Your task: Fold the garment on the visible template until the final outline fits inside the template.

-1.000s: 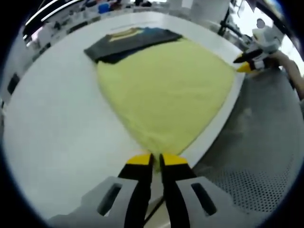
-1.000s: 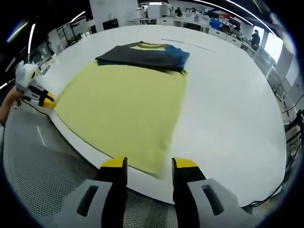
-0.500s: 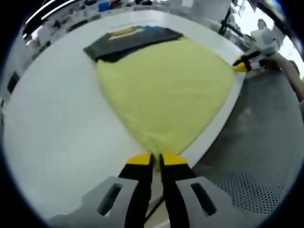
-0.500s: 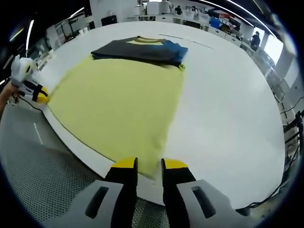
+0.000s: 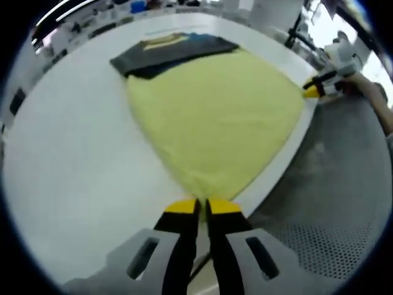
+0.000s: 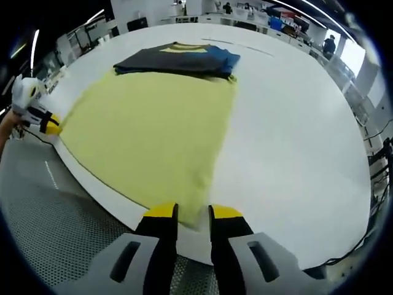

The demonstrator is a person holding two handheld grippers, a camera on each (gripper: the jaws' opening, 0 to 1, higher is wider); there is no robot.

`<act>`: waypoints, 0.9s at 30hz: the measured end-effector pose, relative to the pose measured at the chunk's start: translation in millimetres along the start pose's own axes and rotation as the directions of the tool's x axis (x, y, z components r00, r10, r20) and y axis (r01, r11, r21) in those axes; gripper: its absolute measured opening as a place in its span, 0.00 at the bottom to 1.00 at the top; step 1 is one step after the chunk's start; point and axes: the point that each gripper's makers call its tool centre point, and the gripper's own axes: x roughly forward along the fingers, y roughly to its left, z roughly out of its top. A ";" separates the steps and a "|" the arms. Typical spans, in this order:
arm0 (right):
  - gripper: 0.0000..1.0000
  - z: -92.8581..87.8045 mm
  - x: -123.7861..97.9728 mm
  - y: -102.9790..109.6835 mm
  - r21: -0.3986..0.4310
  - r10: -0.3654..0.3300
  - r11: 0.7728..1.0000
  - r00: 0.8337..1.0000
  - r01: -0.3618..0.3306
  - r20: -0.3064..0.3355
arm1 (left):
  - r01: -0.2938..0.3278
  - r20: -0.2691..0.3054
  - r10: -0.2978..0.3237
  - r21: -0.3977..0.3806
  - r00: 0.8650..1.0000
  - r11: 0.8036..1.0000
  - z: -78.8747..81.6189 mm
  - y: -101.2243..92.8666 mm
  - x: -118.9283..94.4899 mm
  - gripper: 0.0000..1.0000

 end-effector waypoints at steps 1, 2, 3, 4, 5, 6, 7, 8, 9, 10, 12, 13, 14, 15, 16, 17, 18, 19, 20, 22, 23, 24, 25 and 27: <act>0.20 -0.1 0.0 -0.2 0.003 0.002 1.000 1.000 -0.002 0.000 | 0.000 0.001 0.000 -0.004 1.000 1.000 0.0 -0.1 -0.1 0.01; 0.20 -0.1 0.0 -0.6 0.008 0.002 1.000 1.000 -0.002 0.001 | 0.000 0.001 0.000 -0.006 1.000 1.000 -0.1 -0.1 -0.1 0.01; 0.19 -0.1 0.0 -1.0 0.011 0.002 1.000 1.000 -0.002 0.001 | -0.001 0.002 0.001 -0.007 1.000 1.000 0.0 -0.2 -0.1 0.01; 0.19 -0.1 0.0 -1.2 0.014 0.002 1.000 1.000 -0.002 0.001 | -0.001 0.001 0.001 -0.007 1.000 1.000 0.0 -0.2 -0.1 0.01; 0.19 -0.1 0.0 -1.5 0.015 0.003 1.000 1.000 -0.003 0.001 | -0.001 0.000 0.001 -0.009 1.000 1.000 0.0 -0.3 -0.1 0.01; 0.18 0.0 0.2 -2.7 0.014 0.001 1.000 1.000 -0.001 0.001 | -0.002 0.000 0.002 -0.008 1.000 1.000 0.0 -0.3 -0.1 0.01; 0.18 0.0 0.4 -3.2 0.012 -0.001 1.000 1.000 0.001 0.001 | -0.003 -0.001 0.003 -0.007 1.000 1.000 0.0 -0.4 -0.1 0.01; 0.18 -0.1 0.7 -3.7 0.009 -0.003 1.000 1.000 0.003 0.001 | -0.004 -0.001 0.004 -0.008 1.000 1.000 -0.1 -0.4 -0.2 0.01; 0.18 -0.1 0.7 -3.7 0.007 -0.005 1.000 1.000 0.005 0.001 | -0.005 -0.001 0.005 -0.011 1.000 1.000 -0.1 -0.4 -0.1 0.01; 0.18 -0.1 0.6 -3.1 0.006 -0.005 1.000 1.000 0.005 0.001 | -0.005 0.000 0.005 -0.013 1.000 1.000 -0.2 -0.3 -0.1 0.01; 0.17 -0.2 0.6 -1.8 0.007 -0.004 1.000 1.000 0.004 0.000 | -0.006 0.000 0.006 -0.012 1.000 1.000 -0.2 -0.4 -0.1 0.01; 0.16 -0.3 0.5 -1.4 0.007 -0.004 1.000 1.000 0.004 0.000 | -0.007 0.000 0.007 -0.011 1.000 1.000 -0.2 -0.5 -0.1 0.01; 0.16 -0.4 0.6 -0.2 0.010 0.000 1.000 1.000 0.000 -0.001 | -0.008 0.000 0.008 -0.011 1.000 1.000 -0.3 -0.5 -0.1 0.01; 0.14 -0.3 0.7 0.8 0.009 0.004 1.000 1.000 -0.004 0.000 | -0.009 0.001 0.009 -0.013 1.000 1.000 -0.2 -0.6 0.0 0.01; 0.13 -0.3 0.8 2.6 0.007 0.012 1.000 1.000 -0.012 -0.001 | -0.006 0.003 0.006 -0.020 1.000 1.000 -0.3 -1.1 0.2 0.01; 0.11 -0.3 1.0 3.8 0.007 0.017 1.000 1.000 -0.017 -0.001 | -0.007 0.005 0.007 -0.027 1.000 1.000 -0.4 -1.0 0.1 0.00; 0.09 -0.2 1.2 4.7 0.008 0.021 1.000 1.000 -0.021 -0.001 | -0.006 0.005 0.006 -0.032 1.000 0.999 -0.5 -1.1 0.1 0.00; 0.07 -0.3 1.6 7.6 0.009 0.034 0.999 0.999 -0.034 -0.002 | -0.006 0.007 0.007 -0.039 1.000 0.999 -0.4 -1.0 0.2 0.00; 0.05 -0.3 1.9 10.2 0.008 0.047 0.999 0.999 -0.047 -0.002 | -0.006 0.008 0.006 -0.041 1.000 0.999 -0.4 -1.0 0.2 0.00; 0.04 0.0 2.0 9.7 -0.003 0.041 0.999 0.999 -0.041 -0.001 | -0.003 0.013 0.003 -0.050 1.000 0.999 -0.5 -1.0 0.3 0.00; 0.04 -0.1 2.0 9.7 0.000 0.041 0.999 0.999 -0.041 -0.002 | -0.001 0.018 0.002 -0.058 1.000 0.998 -0.6 -0.6 0.2 0.00; 0.04 -0.1 2.0 9.7 0.003 0.041 0.999 0.999 -0.041 -0.002 | 0.001 0.021 0.000 -0.063 1.000 0.998 -0.7 -0.2 0.1 0.00; 0.04 -0.1 2.2 9.4 0.001 0.042 0.999 0.999 -0.042 -0.002 | 0.002 0.024 -0.001 -0.067 1.000 0.998 -0.7 0.1 0.2 0.00; 0.04 0.0 2.3 9.5 -0.003 0.041 0.999 0.999 -0.041 -0.002 | 0.002 0.028 0.000 -0.068 1.000 0.998 -0.7 -0.1 0.3 0.00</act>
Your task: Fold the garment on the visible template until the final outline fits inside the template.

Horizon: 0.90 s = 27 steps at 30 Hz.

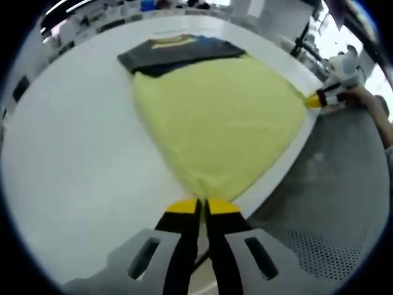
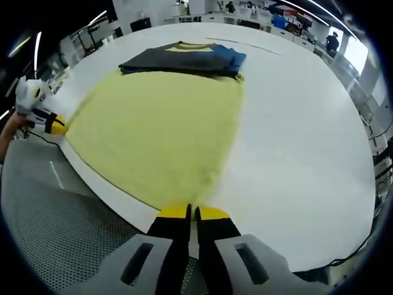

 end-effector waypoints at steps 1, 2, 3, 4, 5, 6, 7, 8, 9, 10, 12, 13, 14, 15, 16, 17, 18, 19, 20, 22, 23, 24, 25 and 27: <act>0.04 0.0 0.0 0.0 0.000 0.000 1.000 1.000 0.000 0.000 | -0.002 0.001 0.002 0.002 1.000 1.000 0.1 0.0 0.0 0.00; 0.04 0.0 0.0 0.0 0.001 -0.001 1.000 1.000 0.001 0.000 | -0.003 0.002 0.003 0.002 1.000 1.000 0.0 -0.1 0.2 0.00; 0.04 0.0 0.0 0.5 -0.003 -0.001 1.000 1.000 0.001 0.000 | -0.004 0.002 0.004 0.004 1.000 1.000 0.1 0.0 0.2 0.00; 0.04 0.1 0.0 0.6 -0.007 -0.001 1.000 1.000 0.001 0.000 | -0.004 0.002 0.004 0.004 1.000 1.000 0.1 -0.1 0.1 0.00; 0.03 0.1 -0.1 1.0 -0.009 -0.002 1.000 1.000 0.002 0.000 | -0.004 0.003 0.004 0.004 1.000 1.000 0.1 -0.1 0.1 0.00; 0.03 0.2 -0.3 1.2 -0.012 -0.005 1.000 1.000 0.005 0.001 | -0.004 0.005 0.004 0.005 1.000 1.000 0.2 -0.1 0.1 0.00; 0.03 0.3 -0.3 1.4 -0.014 -0.007 1.000 1.000 0.007 0.001 | -0.006 0.011 0.006 0.000 1.000 1.000 0.5 -0.2 0.2 0.00; 0.03 0.5 -0.2 1.2 -0.014 -0.008 1.000 1.000 0.008 0.000 | -0.006 0.019 0.007 -0.007 1.000 1.000 0.7 -0.3 0.2 0.00; 0.03 0.5 -0.2 0.8 -0.010 -0.007 1.000 1.000 0.007 0.000 | -0.005 0.028 0.006 -0.019 1.000 1.000 0.4 0.3 -0.1 0.00; 0.03 0.5 -0.2 0.7 -0.005 -0.006 1.000 1.000 0.006 0.000 | -0.003 0.034 0.004 -0.030 0.999 1.000 0.3 0.6 -0.2 0.00; 0.03 0.6 -0.3 0.8 -0.002 -0.007 1.000 1.000 0.007 0.000 | -0.004 0.037 0.005 -0.034 0.999 0.999 0.4 0.6 -0.3 0.00; 0.03 0.5 -0.3 0.8 -0.005 -0.009 1.000 1.000 0.009 0.000 | -0.006 0.036 0.007 -0.033 0.999 0.999 0.5 0.4 -0.2 0.00; 0.03 0.6 -0.4 0.6 -0.011 -0.011 1.000 1.000 0.011 -0.001 | -0.009 0.033 0.010 -0.030 0.999 0.999 0.6 0.0 -0.2 0.00; 0.03 0.7 -0.4 0.2 -0.013 -0.012 1.000 1.000 0.012 -0.001 | -0.010 0.030 0.011 -0.027 0.999 1.000 0.6 -0.1 -0.2 0.00; 0.03 0.5 -0.7 -0.6 -0.015 -0.013 1.000 1.000 0.013 -0.002 | -0.012 0.028 0.012 -0.025 1.000 1.000 0.6 -0.2 -0.2 0.00; 0.03 0.5 -0.9 -0.9 -0.017 -0.014 1.000 1.000 0.014 -0.002 | -0.013 0.027 0.013 -0.024 1.000 1.000 0.6 -0.3 -0.4 0.00; 0.03 0.6 -1.0 -1.4 -0.020 -0.015 1.000 1.000 0.015 -0.002 | -0.013 0.027 0.014 -0.021 1.000 1.000 0.6 -0.3 -0.7 0.00; 0.03 0.7 -1.1 -1.7 -0.021 -0.015 1.000 1.000 0.015 -0.001 | -0.014 0.027 0.014 -0.020 1.000 1.000 0.5 -0.3 -1.0 0.00; 0.03 0.7 -1.3 -2.3 -0.021 -0.015 1.000 1.000 0.015 -0.001 | -0.014 0.030 0.014 -0.020 0.999 1.000 0.5 0.1 -1.9 0.00; 0.03 1.0 -2.2 -2.9 -0.024 -0.016 1.000 1.000 0.016 0.000 | -0.014 0.034 0.014 -0.020 0.999 1.000 1.5 -0.2 -4.1 0.00; 0.03 1.2 -2.8 -3.0 -0.024 -0.017 1.000 1.000 0.017 0.001 | -0.014 0.037 0.015 -0.020 0.999 1.000 2.2 -0.4 -5.2 0.00; 0.03 1.5 -3.4 -3.2 -0.023 -0.017 1.000 1.000 0.017 0.002 | -0.014 0.040 0.015 -0.020 0.999 1.000 2.9 -0.5 -6.1 0.00; 0.03 1.7 -3.9 -3.8 -0.023 -0.017 1.000 1.000 0.017 0.004 | -0.014 0.043 0.015 -0.019 0.999 1.000 3.5 -0.5 -6.6 0.00; 0.03 2.7 -6.1 -3.6 -0.026 -0.019 0.999 1.000 0.019 0.007 | -0.010 0.047 0.011 -0.023 0.999 1.000 4.7 -1.0 -7.8 0.00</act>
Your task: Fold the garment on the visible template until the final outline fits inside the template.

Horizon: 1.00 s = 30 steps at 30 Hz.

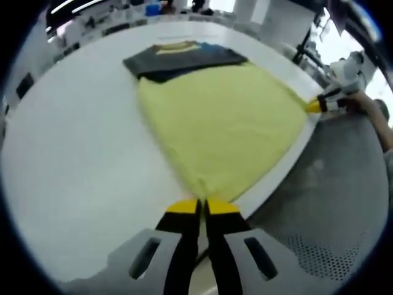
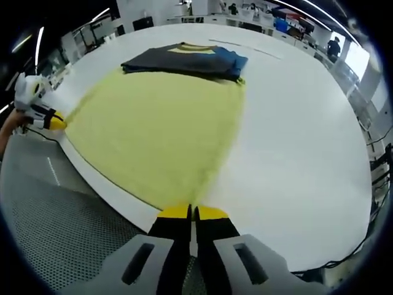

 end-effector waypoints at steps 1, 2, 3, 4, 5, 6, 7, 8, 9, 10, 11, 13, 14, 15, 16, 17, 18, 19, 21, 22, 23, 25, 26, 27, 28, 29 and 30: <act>0.03 0.8 -1.3 0.0 -0.001 -0.001 1.000 1.000 0.001 0.003 | 0.003 0.005 -0.003 -0.007 1.000 1.000 1.3 0.1 -1.3 0.00; 0.03 1.5 -1.8 -0.5 -0.002 -0.001 1.000 1.000 0.001 0.006 | 0.005 0.006 -0.005 -0.010 1.000 1.000 2.1 -0.8 -2.6 0.00; 0.03 2.0 -2.4 -0.5 -0.001 -0.002 1.000 1.000 0.002 0.007 | 0.003 0.008 -0.003 -0.009 1.000 1.000 3.0 -1.4 -3.4 0.00; 0.03 2.4 -3.3 0.1 -0.002 -0.002 1.000 1.000 0.002 0.009 | 0.002 0.010 -0.002 -0.007 1.000 1.000 3.6 -1.8 -4.1 0.00; 0.03 2.9 -4.5 0.7 -0.003 -0.003 1.000 1.000 0.003 0.010 | 0.003 0.012 -0.002 -0.006 1.000 1.000 4.2 -2.7 -5.1 0.00; 0.03 3.5 -6.0 1.4 -0.006 -0.006 1.000 1.000 0.006 0.013 | 0.003 0.014 -0.003 -0.004 1.000 1.000 4.5 -3.2 -5.9 0.00; 0.03 3.9 -6.9 1.8 -0.007 -0.006 1.000 1.000 0.006 0.015 | 0.002 0.018 -0.002 -0.002 1.000 1.000 5.2 -3.5 -6.7 0.00; 0.03 4.5 -8.1 2.4 -0.008 -0.007 1.000 1.000 0.007 0.018 | 0.002 0.019 -0.002 -0.002 1.000 1.000 5.5 -3.6 -7.4 0.00; 0.03 4.7 -8.8 2.8 -0.010 -0.007 1.000 1.000 0.007 0.019 | 0.002 0.022 -0.002 0.000 1.000 1.000 6.2 -3.7 -8.5 0.00; 0.03 5.0 -9.3 2.8 -0.010 -0.007 1.000 1.000 0.007 0.020 | 0.003 0.024 -0.003 0.000 1.000 1.000 6.5 -4.1 -9.2 0.00; 0.03 5.0 -9.8 2.8 -0.009 -0.007 1.000 1.000 0.007 0.021 | 0.015 0.026 -0.014 -0.004 1.000 1.000 7.2 -5.5 -10.9 0.00; 0.03 4.8 -11.0 2.4 -0.010 -0.010 1.000 1.000 0.010 0.021 | 0.028 0.038 -0.028 -0.015 0.999 0.999 9.7 -6.8 -14.7 0.00; 0.03 5.5 -12.0 2.7 -0.011 -0.009 1.000 1.000 0.009 0.024 | 0.028 0.041 -0.027 -0.014 0.999 1.000 10.3 -6.7 -15.7 0.00; 0.03 6.4 -13.7 2.9 -0.012 -0.008 1.000 1.000 0.008 0.027 | 0.026 0.047 -0.025 -0.009 0.999 1.000 11.8 -6.5 -18.1 0.00; 0.03 6.8 -14.9 3.3 -0.012 -0.006 1.000 1.000 0.007 0.029 | 0.024 0.049 -0.023 -0.007 0.999 1.000 12.5 -6.4 -19.6 0.00; 0.03 7.2 -16.0 3.8 -0.013 -0.006 1.000 1.000 0.006 0.031 | 0.023 0.052 -0.022 -0.007 0.998 1.000 13.3 -6.4 -21.0 0.00; 0.03 7.7 -17.7 4.4 -0.015 -0.006 1.000 0.999 0.007 0.033 | 0.023 0.056 -0.023 -0.006 0.998 1.000 14.8 -6.6 -23.0 0.00; 0.03 7.8 -18.4 4.8 -0.016 -0.007 1.000 0.999 0.007 0.034 | 0.023 0.059 -0.022 -0.004 0.998 1.000 15.8 -7.0 -24.4 0.00; 0.03 8.6 -21.9 6.8 -0.022 -0.007 1.000 0.999 0.008 0.040 | 0.023 0.063 -0.023 0.003 0.998 1.000 17.6 -7.7 -26.7 0.00; 0.03 9.3 -24.0 7.5 -0.028 -0.009 1.000 0.999 0.010 0.044 | 0.028 0.064 -0.028 0.006 0.998 1.000 18.6 -8.7 -28.2 0.00; 0.03 9.6 -25.4 7.6 -0.030 -0.011 0.999 0.999 0.013 0.046 | 0.032 0.066 -0.033 0.006 0.997 0.999 19.4 -9.5 -29.2 0.00; 0.03 10.7 -28.6 7.2 -0.029 -0.017 0.999 0.998 0.019 0.054 | 0.036 0.068 -0.037 0.014 0.997 0.999 20.8 -11.2 -31.8 0.00; 0.03 11.4 -29.8 6.9 -0.027 -0.020 0.999 0.998 0.021 0.057 | 0.035 0.070 -0.036 0.016 0.997 0.999 21.4 -11.3 -32.9 0.00; 0.03 12.3 -31.4 6.3 -0.027 -0.023 0.999 0.998 0.024 0.062 | 0.033 0.071 -0.035 0.019 0.997 0.999 22.2 -11.3 -34.3 0.00; 0.03 12.7 -32.3 6.0 -0.026 -0.023 0.999 0.998 0.025 0.064 | 0.033 0.072 -0.034 0.020 0.997 0.999 22.5 -11.3 -35.1 0.00; 0.03 12.8 -33.5 6.1 -0.026 -0.023 0.999 0.998 0.025 0.066 | 0.034 0.072 -0.035 0.022 0.997 0.999 22.7 -11.6 -36.0 0.00; 0.03 13.0 -35.1 7.1 -0.028 -0.025 0.999 0.997 0.027 0.068 | 0.035 0.074 -0.037 0.027 0.997 0.999 22.9 -12.1 -37.1 0.00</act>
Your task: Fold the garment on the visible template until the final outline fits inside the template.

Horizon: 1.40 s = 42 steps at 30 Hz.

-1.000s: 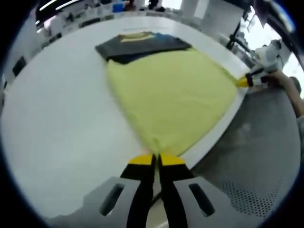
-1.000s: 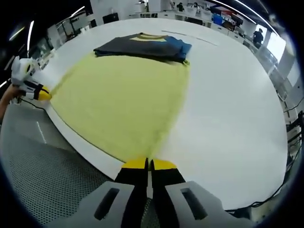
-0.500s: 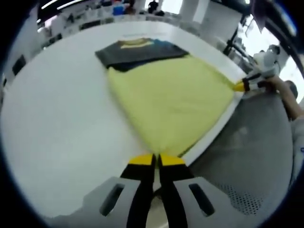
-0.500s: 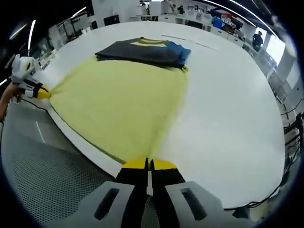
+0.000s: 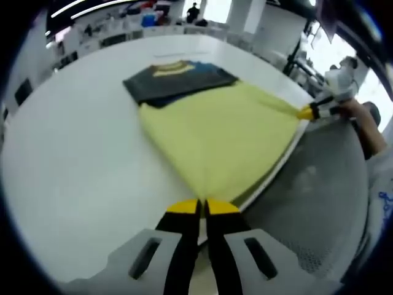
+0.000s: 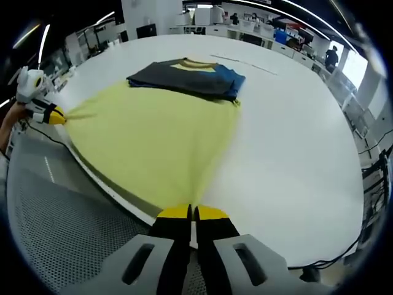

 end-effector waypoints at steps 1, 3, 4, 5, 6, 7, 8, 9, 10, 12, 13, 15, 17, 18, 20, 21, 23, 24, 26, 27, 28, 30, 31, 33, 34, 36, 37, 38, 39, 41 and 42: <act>0.03 0.1 -1.4 0.6 -0.002 -0.003 1.000 1.000 0.003 0.002 | 0.001 0.000 -0.001 0.000 1.000 1.000 0.2 -0.4 -1.0 0.00; 0.03 0.1 -3.9 1.5 -0.003 -0.005 1.000 1.000 0.005 0.005 | 0.001 -0.002 -0.001 0.006 1.000 1.000 0.6 -1.7 -3.7 0.00; 0.03 -0.2 -4.9 2.1 -0.005 -0.005 1.000 1.000 0.005 0.005 | 0.000 -0.001 0.000 0.007 1.000 1.000 0.8 -1.9 -4.3 0.00; 0.03 -0.4 -6.0 2.5 -0.009 -0.007 1.000 1.000 0.007 0.005 | 0.001 -0.002 -0.001 0.011 1.000 1.000 1.6 -3.1 -6.4 0.00; 0.03 -0.5 -7.6 2.9 -0.012 -0.009 1.000 1.000 0.009 0.005 | -0.004 0.000 0.004 0.023 1.000 1.000 3.1 -3.8 -8.6 0.00; 0.03 -0.2 -8.8 3.0 -0.012 -0.011 1.000 1.000 0.011 0.006 | -0.008 0.005 0.008 0.029 1.000 1.000 4.7 -4.0 -10.1 0.00; 0.03 0.8 -10.7 3.0 -0.013 -0.015 1.000 1.000 0.015 0.009 | -0.008 0.008 0.008 0.032 1.000 0.999 6.5 -4.7 -12.2 0.00; 0.03 1.4 -12.1 3.1 -0.013 -0.017 1.000 1.000 0.017 0.012 | -0.009 0.012 0.008 0.033 1.000 0.999 8.0 -4.9 -13.6 0.00; 0.03 2.5 -14.0 3.5 -0.012 -0.019 1.000 1.000 0.019 0.016 | -0.012 0.018 0.011 0.039 1.000 0.999 10.4 -4.7 -15.4 0.00; 0.03 5.3 -16.5 3.3 -0.016 -0.024 1.000 0.999 0.024 0.022 | -0.018 0.023 0.016 0.047 1.000 0.999 13.0 -4.7 -18.0 0.00; 0.03 5.7 -17.8 3.3 -0.017 -0.027 0.999 0.999 0.027 0.024 | -0.019 0.027 0.018 0.051 0.999 0.999 14.6 -4.9 -19.6 0.00; 0.03 7.2 -20.5 2.2 -0.014 -0.034 0.999 0.999 0.035 0.032 | -0.022 0.040 0.020 0.059 0.999 0.998 18.7 -5.1 -23.2 0.00; 0.03 10.2 -23.1 0.0 -0.011 -0.048 0.999 0.998 0.048 0.046 | -0.020 0.048 0.017 0.063 0.999 0.998 22.0 -5.7 -26.0 0.00; 0.03 10.9 -23.6 -0.4 -0.010 -0.050 0.999 0.998 0.050 0.050 | -0.022 0.051 0.019 0.063 0.999 0.998 22.7 -5.5 -26.3 0.00; 0.03 15.8 -29.0 -1.6 0.002 -0.061 0.998 0.995 0.061 0.073 | -0.020 0.048 0.017 0.055 0.999 0.998 24.1 -5.7 -28.2 0.00; 0.03 17.1 -31.4 -1.8 0.006 -0.062 0.998 0.995 0.061 0.079 | -0.020 0.052 0.017 0.059 0.998 0.998 25.3 -5.9 -29.2 0.00; 0.03 19.4 -34.8 -2.5 0.012 -0.066 0.998 0.994 0.065 0.090 | -0.020 0.057 0.016 0.065 0.998 0.998 27.6 -7.2 -32.0 0.00; 0.03 21.5 -37.6 -3.0 0.013 -0.072 0.997 0.993 0.071 0.098 | -0.022 0.062 0.017 0.069 0.998 0.997 29.1 -7.9 -33.6 0.00; 0.03 24.9 -42.3 -3.2 0.011 -0.079 0.997 0.991 0.078 0.112 | -0.036 0.077 0.030 0.088 0.997 0.995 33.7 -8.2 -38.2 0.00; 0.03 25.8 -44.2 -2.9 0.008 -0.082 0.997 0.990 0.082 0.114 | -0.042 0.080 0.035 0.096 0.996 0.994 35.2 -8.3 -40.1 0.00; 0.03 27.2 -47.0 -2.4 -0.006 -0.088 0.996 0.989 0.090 0.117 | -0.044 0.083 0.036 0.100 0.996 0.994 36.6 -9.1 -42.5 0.00; 0.03 30.4 -51.7 -1.7 -0.017 -0.099 0.995 0.987 0.101 0.125 | -0.043 0.096 0.033 0.107 0.995 0.993 40.7 -9.9 -46.5 0.00; 0.03 32.0 -53.5 -1.5 -0.019 -0.100 0.994 0.986 0.104 0.131 | -0.044 0.102 0.032 0.111 0.994 0.993 42.2 -9.9 -47.8 0.00; 0.03 36.0 -57.7 -1.7 -0.020 -0.107 0.994 0.983 0.111 0.148 | -0.049 0.110 0.036 0.122 0.993 0.991 44.3 -9.0 -48.9 0.00; 0.03 37.7 -59.3 -1.9 -0.021 -0.109 0.993 0.982 0.114 0.155 | -0.054 0.112 0.040 0.121 0.993 0.991 44.8 -8.0 -48.9 0.00; 0.03 42.0 -63.3 -3.2 -0.012 -0.120 0.992 0.977 0.124 0.176 | -0.058 0.113 0.044 0.120 0.993 0.991 44.1 -7.1 -50.3 0.00; 0.03 44.7 -66.4 -4.1 -0.003 -0.128 0.991 0.973 0.131 0.192 | -0.059 0.117 0.044 0.119 0.992 0.991 44.6 -7.3 -51.9 0.00; 0.03 45.6 -68.4 -4.2 -0.001 -0.130 0.991 0.972 0.133 0.198 | -0.060 0.128 0.045 0.120 0.991 0.991 46.4 -7.8 -54.2 0.00; 0.03 46.5 -71.0 -4.6 0.002 -0.133 0.991 0.970 0.136 0.204 | -0.059 0.142 0.042 0.120 0.989 0.991 49.1 -8.9 -57.3 0.00; 0.03 47.3 -73.4 -4.5 0.000 -0.137 0.990 0.968 0.140 0.208 | -0.062 0.171 0.042 0.118 0.984 0.991 55.3 -9.9 -62.4 0.00; 0.03 48.1 -75.2 -4.2 -0.004 -0.141 0.989 0.967 0.145 0.211 | -0.064 0.170 0.043 0.118 0.984 0.991 55.9 -10.2 -64.0 0.00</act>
